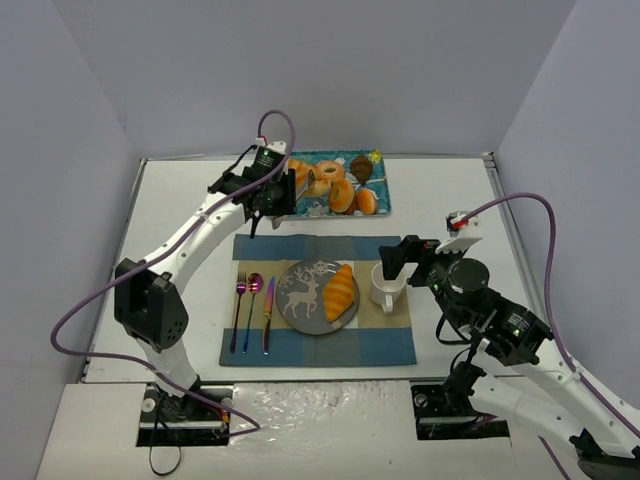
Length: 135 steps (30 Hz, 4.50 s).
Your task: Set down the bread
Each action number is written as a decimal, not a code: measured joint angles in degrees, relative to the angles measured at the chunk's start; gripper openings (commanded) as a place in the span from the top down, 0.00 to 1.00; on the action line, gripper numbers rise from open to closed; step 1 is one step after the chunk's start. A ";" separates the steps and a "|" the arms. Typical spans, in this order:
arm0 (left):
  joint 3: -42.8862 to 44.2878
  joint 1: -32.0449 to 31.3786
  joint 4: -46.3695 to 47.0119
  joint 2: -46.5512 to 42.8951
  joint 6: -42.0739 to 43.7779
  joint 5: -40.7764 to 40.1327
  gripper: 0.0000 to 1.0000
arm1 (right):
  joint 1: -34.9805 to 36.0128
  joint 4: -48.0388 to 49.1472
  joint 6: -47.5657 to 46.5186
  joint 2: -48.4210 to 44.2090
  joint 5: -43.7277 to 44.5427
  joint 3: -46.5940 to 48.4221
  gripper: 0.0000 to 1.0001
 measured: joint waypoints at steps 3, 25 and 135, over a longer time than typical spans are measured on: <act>-0.16 0.00 -0.43 -2.81 0.15 -0.34 1.00 | 0.00 -0.02 0.15 0.29 0.01 0.00 0.00; -23.18 -13.94 -6.39 -29.90 2.40 -5.38 1.00 | 0.00 0.33 0.32 0.93 0.02 -0.44 0.00; 1.15 28.66 -2.07 13.78 5.91 -4.62 0.46 | 0.00 1.97 -1.15 0.32 -2.60 0.35 0.00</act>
